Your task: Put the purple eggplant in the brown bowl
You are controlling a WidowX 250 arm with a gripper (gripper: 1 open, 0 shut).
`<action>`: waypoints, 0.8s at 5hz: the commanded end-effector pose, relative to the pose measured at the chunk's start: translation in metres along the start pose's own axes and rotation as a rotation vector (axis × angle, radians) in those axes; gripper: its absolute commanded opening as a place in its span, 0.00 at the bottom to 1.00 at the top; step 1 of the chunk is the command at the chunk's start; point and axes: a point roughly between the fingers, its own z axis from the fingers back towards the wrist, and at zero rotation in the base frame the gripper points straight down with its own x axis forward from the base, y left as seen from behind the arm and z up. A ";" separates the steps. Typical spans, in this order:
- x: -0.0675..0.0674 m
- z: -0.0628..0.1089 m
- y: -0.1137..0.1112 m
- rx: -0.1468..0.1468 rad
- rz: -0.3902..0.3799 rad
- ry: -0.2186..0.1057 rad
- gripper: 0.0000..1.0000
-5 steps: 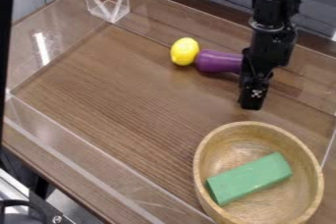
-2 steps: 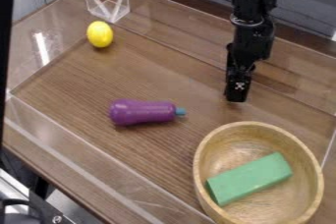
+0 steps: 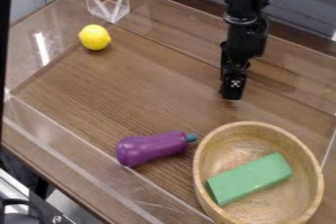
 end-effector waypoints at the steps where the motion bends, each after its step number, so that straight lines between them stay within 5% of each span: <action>1: -0.008 0.010 0.004 0.011 0.034 -0.017 1.00; 4: -0.012 0.011 -0.001 -0.016 0.063 -0.023 1.00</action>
